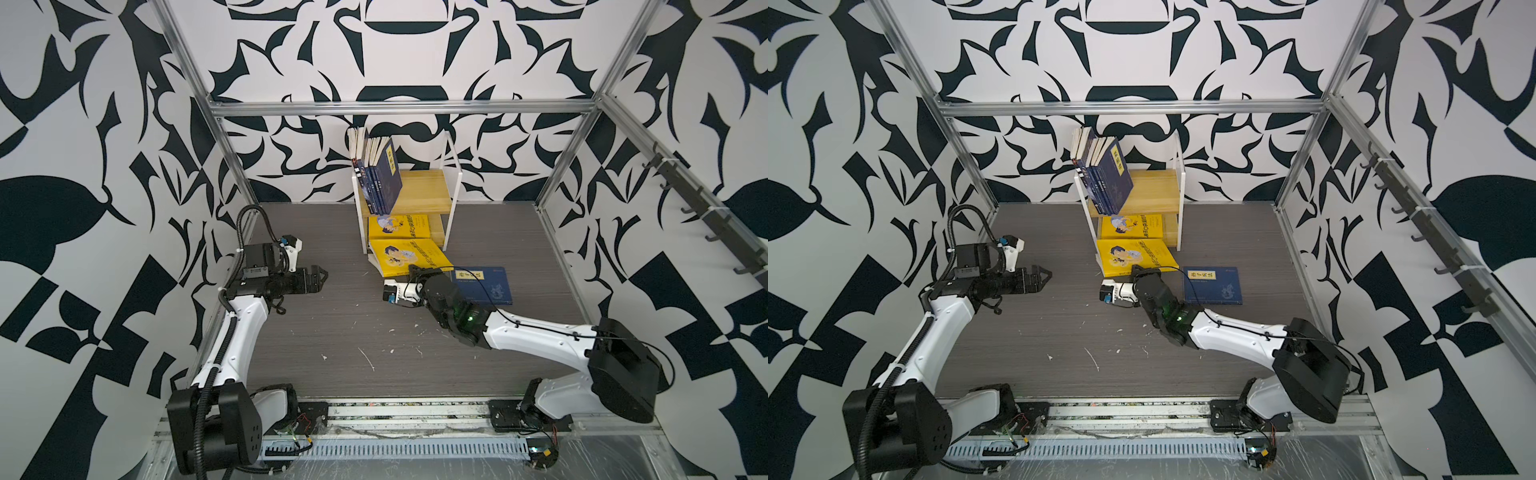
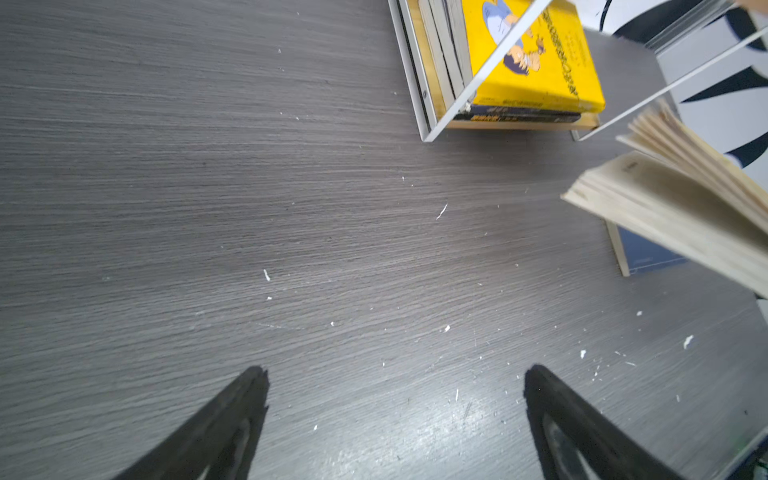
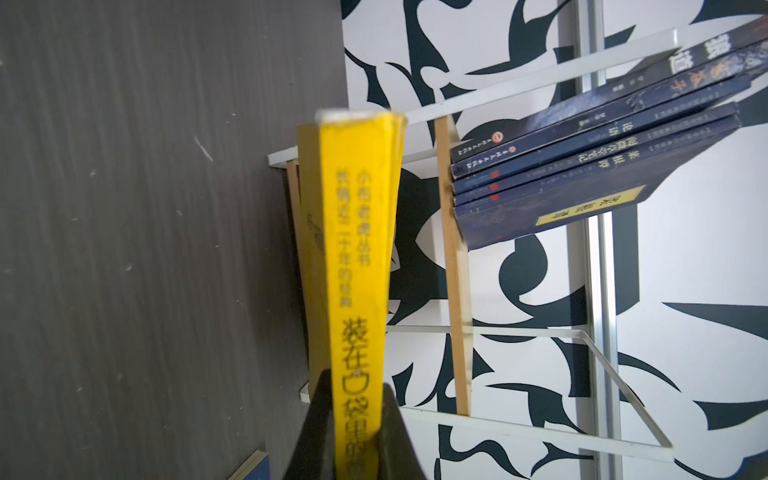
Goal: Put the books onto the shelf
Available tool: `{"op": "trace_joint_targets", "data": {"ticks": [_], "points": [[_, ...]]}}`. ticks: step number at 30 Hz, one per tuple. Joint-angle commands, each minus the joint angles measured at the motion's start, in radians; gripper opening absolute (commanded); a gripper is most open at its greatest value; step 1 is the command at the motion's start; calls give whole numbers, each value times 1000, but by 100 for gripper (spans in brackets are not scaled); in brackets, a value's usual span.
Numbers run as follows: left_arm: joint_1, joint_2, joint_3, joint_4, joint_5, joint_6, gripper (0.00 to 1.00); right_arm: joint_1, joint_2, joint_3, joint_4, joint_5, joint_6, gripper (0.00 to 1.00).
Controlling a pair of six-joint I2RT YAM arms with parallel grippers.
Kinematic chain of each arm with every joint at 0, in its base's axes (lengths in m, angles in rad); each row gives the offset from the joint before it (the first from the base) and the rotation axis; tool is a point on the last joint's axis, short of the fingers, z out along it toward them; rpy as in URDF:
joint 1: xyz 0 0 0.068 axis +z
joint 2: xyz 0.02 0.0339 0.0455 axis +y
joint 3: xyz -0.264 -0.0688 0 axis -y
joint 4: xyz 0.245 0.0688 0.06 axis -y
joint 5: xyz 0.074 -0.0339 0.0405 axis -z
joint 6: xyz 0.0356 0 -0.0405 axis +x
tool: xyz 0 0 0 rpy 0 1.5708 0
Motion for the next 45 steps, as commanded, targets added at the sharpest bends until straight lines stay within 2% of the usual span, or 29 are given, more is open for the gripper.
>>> {"op": "trace_joint_targets", "data": {"ticks": [1, 10, 24, 35, 45], "points": [[40, -24, 1, 39, 59, -31, 100, -31, 29, 93, 145, 40, -21, 0], [56, -35, 4, 42, 67, -38, 100, -91, 143, 224, 170, 38, -106, 0], [58, -26, -2, 48, 65, -33, 100, -138, 345, 349, 295, 34, -127, 0], [64, -16, -5, 40, 66, -28, 100, -141, 493, 349, 251, 23, -76, 0], [68, -13, -8, 44, 63, -23, 100, -174, 579, 480, 125, -22, -65, 0]]}}
